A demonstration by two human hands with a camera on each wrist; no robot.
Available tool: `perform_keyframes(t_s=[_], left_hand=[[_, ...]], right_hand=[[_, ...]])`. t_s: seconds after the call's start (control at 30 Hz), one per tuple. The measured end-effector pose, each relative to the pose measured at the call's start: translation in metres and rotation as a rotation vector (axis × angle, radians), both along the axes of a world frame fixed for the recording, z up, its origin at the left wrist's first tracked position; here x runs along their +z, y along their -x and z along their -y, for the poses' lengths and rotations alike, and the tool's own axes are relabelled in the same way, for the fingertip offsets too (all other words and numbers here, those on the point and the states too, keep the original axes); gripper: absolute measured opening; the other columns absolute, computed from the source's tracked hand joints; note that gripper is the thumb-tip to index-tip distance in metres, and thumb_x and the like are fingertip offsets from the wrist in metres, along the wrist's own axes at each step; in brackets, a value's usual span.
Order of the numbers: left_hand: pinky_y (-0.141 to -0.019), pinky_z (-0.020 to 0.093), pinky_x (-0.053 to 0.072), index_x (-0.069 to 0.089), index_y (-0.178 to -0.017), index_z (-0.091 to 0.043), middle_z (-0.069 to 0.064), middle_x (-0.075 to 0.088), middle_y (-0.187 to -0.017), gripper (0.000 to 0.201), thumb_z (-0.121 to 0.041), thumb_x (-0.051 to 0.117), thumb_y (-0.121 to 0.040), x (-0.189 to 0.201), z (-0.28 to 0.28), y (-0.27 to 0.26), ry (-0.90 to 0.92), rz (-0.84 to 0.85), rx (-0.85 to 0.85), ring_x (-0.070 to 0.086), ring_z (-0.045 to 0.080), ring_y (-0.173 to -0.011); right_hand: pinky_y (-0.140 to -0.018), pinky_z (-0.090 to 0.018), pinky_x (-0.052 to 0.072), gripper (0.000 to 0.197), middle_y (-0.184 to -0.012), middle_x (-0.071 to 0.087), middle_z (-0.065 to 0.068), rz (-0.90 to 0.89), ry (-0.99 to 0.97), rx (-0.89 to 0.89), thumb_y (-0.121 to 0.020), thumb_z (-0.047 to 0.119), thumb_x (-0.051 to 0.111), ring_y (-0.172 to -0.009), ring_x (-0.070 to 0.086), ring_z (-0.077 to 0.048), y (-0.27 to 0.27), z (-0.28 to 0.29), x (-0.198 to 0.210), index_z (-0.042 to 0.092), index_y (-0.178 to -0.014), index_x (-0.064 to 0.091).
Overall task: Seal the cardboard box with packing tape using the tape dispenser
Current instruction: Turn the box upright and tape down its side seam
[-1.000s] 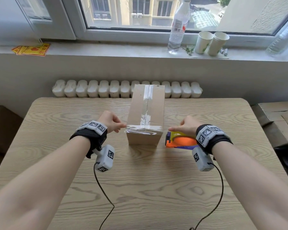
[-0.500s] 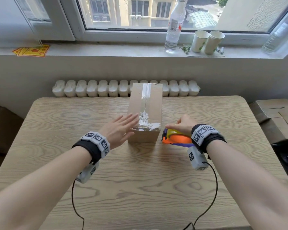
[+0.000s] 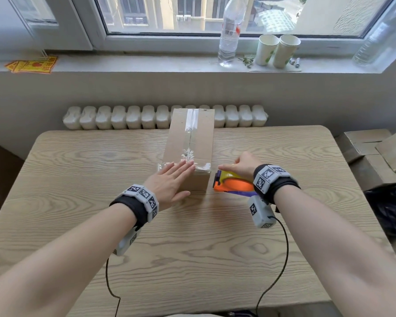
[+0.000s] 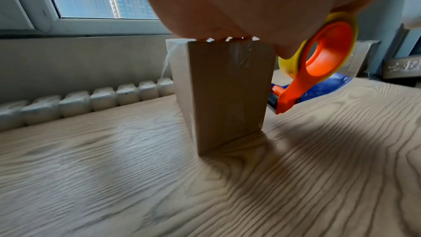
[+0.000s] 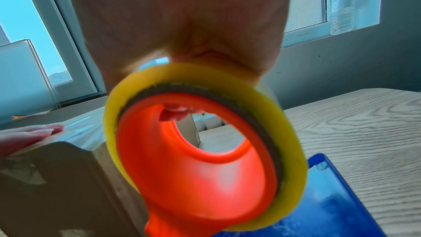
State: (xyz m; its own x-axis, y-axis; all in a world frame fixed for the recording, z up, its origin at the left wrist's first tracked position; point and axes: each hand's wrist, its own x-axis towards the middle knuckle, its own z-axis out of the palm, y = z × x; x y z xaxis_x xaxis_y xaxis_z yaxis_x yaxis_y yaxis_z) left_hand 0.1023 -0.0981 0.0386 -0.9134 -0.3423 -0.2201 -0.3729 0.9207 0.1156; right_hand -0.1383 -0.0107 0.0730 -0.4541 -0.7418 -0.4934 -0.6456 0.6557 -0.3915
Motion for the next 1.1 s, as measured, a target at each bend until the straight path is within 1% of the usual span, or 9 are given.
perform_keyframes(t_s=[0.23,0.33,0.4,0.47,0.53,0.67,0.8,0.97,1.1], left_hand=[[-0.117,0.028,-0.006,0.004,-0.148,-0.016,-0.002,0.0,-0.158,0.069,-0.052,0.018,-0.091,0.001,-0.021,0.053,-0.042,-0.089,-0.067,-0.006,0.01,-0.144],[-0.118,0.03,0.0,0.016,-0.147,-0.014,-0.001,0.007,-0.159,0.074,-0.055,0.015,-0.086,-0.006,-0.022,0.056,-0.059,-0.111,-0.054,0.001,0.014,-0.146],[-0.119,0.031,0.002,0.018,-0.146,-0.013,-0.002,0.007,-0.158,0.074,-0.055,0.017,-0.085,-0.009,-0.02,0.053,-0.067,-0.13,-0.059,0.002,0.014,-0.145],[-0.118,0.029,0.0,0.016,-0.147,-0.014,-0.003,0.006,-0.158,0.072,-0.053,0.02,-0.087,-0.01,-0.017,0.051,-0.08,-0.144,-0.068,0.002,0.013,-0.145],[-0.119,0.03,0.001,0.015,-0.147,-0.015,-0.003,0.007,-0.158,0.071,-0.051,0.022,-0.087,-0.009,-0.014,0.05,-0.095,-0.153,-0.074,0.002,0.013,-0.145],[-0.117,0.028,-0.001,0.01,-0.148,-0.017,-0.004,0.006,-0.158,0.07,-0.05,0.023,-0.087,-0.012,-0.014,0.048,-0.094,-0.149,-0.077,-0.005,0.009,-0.142],[-0.12,0.032,0.003,-0.002,-0.147,-0.02,-0.007,-0.004,-0.154,0.073,-0.053,0.018,-0.085,-0.014,-0.009,0.05,-0.091,-0.121,-0.101,-0.007,0.011,-0.142],[-0.12,0.031,0.001,0.0,-0.148,-0.02,-0.007,-0.001,-0.156,0.072,-0.053,0.019,-0.086,-0.013,-0.01,0.05,-0.079,-0.11,-0.095,-0.007,0.01,-0.142],[-0.118,0.028,-0.001,0.003,-0.148,-0.021,-0.007,0.001,-0.157,0.072,-0.052,0.023,-0.086,-0.013,-0.013,0.05,-0.079,-0.132,-0.067,-0.007,0.008,-0.142]], right_hand=[[-0.052,-0.03,0.028,0.054,-0.051,0.038,-0.001,0.058,0.039,-0.006,-0.07,0.062,0.066,-0.049,0.036,-0.018,0.006,-0.005,0.0,0.018,-0.049,0.043],[-0.056,-0.028,0.031,0.038,-0.059,0.044,-0.003,0.162,0.038,-0.038,-0.077,0.04,0.067,-0.057,0.042,-0.018,0.014,-0.009,0.0,0.009,-0.058,0.056],[-0.053,-0.029,0.027,0.032,-0.059,0.04,-0.001,0.235,0.038,-0.065,-0.078,0.024,0.066,-0.056,0.037,-0.015,0.019,-0.01,-0.001,0.012,-0.055,0.047],[-0.052,-0.029,0.024,0.033,-0.059,0.037,-0.001,0.276,0.048,-0.058,-0.078,0.02,0.066,-0.055,0.035,-0.015,0.025,-0.01,-0.003,0.013,-0.055,0.044],[-0.053,-0.028,0.028,0.029,-0.059,0.042,-0.001,0.285,0.048,-0.052,-0.081,0.025,0.067,-0.059,0.04,-0.016,0.031,-0.015,-0.002,0.009,-0.061,0.053],[-0.059,-0.03,0.036,0.045,-0.06,0.053,-0.002,0.171,-0.012,-0.092,-0.075,0.056,0.066,-0.061,0.05,-0.02,0.049,-0.035,-0.005,0.014,-0.059,0.058],[-0.073,-0.033,0.041,0.032,-0.079,0.062,-0.01,0.257,0.064,-0.145,-0.08,0.035,0.068,-0.08,0.055,-0.024,0.062,-0.037,-0.002,0.004,-0.083,0.07],[-0.061,-0.031,0.038,0.047,-0.061,0.054,-0.004,0.174,-0.011,-0.207,-0.075,0.055,0.067,-0.06,0.051,-0.02,0.075,-0.061,-0.001,0.012,-0.061,0.057],[-0.055,-0.029,0.035,0.04,-0.063,0.051,-0.004,0.251,0.068,-0.306,-0.078,0.044,0.069,-0.064,0.05,-0.023,0.089,-0.075,0.006,0.008,-0.066,0.055]])
